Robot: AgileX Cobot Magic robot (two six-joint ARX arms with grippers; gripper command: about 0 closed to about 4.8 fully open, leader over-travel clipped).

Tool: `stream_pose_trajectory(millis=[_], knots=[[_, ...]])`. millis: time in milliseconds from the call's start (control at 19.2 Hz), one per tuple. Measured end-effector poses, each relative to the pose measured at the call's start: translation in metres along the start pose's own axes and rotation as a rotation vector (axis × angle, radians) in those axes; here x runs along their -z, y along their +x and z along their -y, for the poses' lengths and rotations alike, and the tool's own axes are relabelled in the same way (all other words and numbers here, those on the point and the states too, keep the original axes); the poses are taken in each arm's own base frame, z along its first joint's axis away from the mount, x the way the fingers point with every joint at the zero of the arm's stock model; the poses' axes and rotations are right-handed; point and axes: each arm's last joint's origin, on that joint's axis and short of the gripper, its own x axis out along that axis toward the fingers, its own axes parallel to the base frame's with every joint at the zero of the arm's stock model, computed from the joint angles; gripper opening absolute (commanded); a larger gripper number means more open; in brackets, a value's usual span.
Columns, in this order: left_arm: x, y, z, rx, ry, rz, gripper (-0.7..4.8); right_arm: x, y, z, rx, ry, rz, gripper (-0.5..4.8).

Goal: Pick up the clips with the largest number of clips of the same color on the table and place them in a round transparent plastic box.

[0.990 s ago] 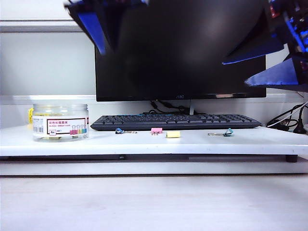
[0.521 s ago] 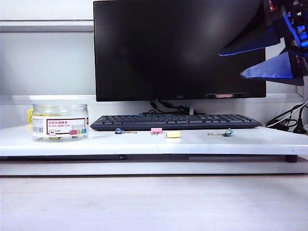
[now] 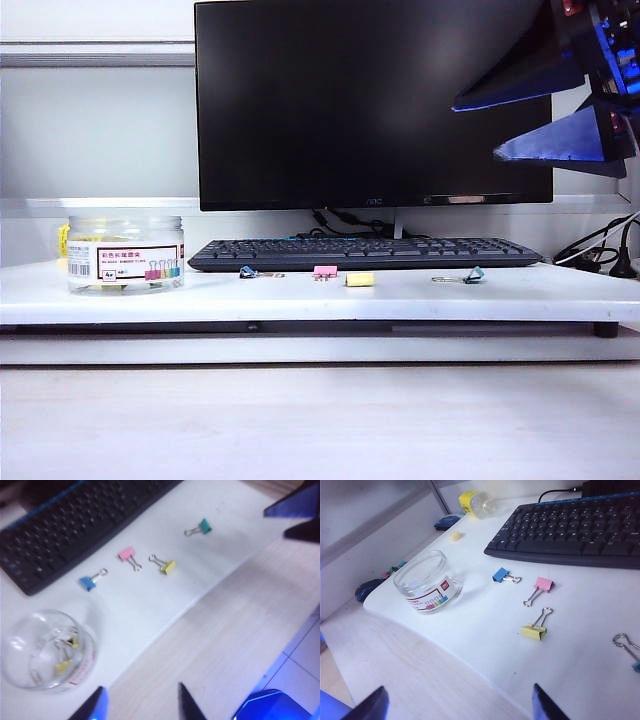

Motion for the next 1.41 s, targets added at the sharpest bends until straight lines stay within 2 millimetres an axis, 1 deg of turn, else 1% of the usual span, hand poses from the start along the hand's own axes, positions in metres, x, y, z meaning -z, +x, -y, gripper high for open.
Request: stream_pose_trajectory(millis=[52, 156, 208, 260, 365, 469, 625, 729, 937, 1250, 1406], knots=[[0.007, 0.011, 0.0, -0.001, 0.001, 0.009, 1.92, 0.0, 0.0, 0.0, 0.0, 0.001, 0.0, 3.7], [0.015, 0.025, -0.001, -0.016, 0.003, 0.031, 1.92, 0.0, 0.0, 0.0, 0.0, 0.0, 0.001, 3.71], [0.019, 0.033, -0.001, -0.032, 0.004, 0.039, 1.92, 0.0, 0.001, 0.0, -0.001, 0.0, -0.001, 3.83], [0.023, 0.038, -0.002, -0.053, 0.004, 0.048, 1.92, 0.0, 0.001, -0.001, 0.0, -0.003, 0.002, 4.07], [0.03, 0.048, -0.004, -0.113, 0.003, 0.048, 1.92, 0.001, 0.007, -0.008, -0.002, -0.026, 0.008, 4.1], [0.036, 0.053, -0.005, -0.15, 0.001, 0.032, 1.92, 0.002, 0.019, -0.014, 0.001, -0.043, -0.015, 4.1], [0.041, 0.054, -0.012, -0.184, -0.021, 0.012, 1.92, -0.003, 0.041, -0.019, 0.004, -0.085, -0.049, 4.1], [0.042, 0.053, -0.02, -0.217, -0.047, 0.012, 1.92, -0.005, 0.056, -0.014, 0.022, -0.093, -0.081, 4.1], [0.044, 0.051, -0.029, -0.255, -0.077, 0.008, 1.92, -0.006, 0.081, 0.0, 0.079, -0.098, -0.127, 4.1], [0.045, 0.051, -0.031, -0.304, -0.133, 0.004, 1.92, -0.011, 0.114, 0.014, 0.151, -0.11, -0.14, 4.1], [0.046, 0.051, -0.031, -0.303, -0.151, -0.006, 1.92, -0.011, 0.126, 0.013, 0.196, -0.144, -0.152, 4.1]])
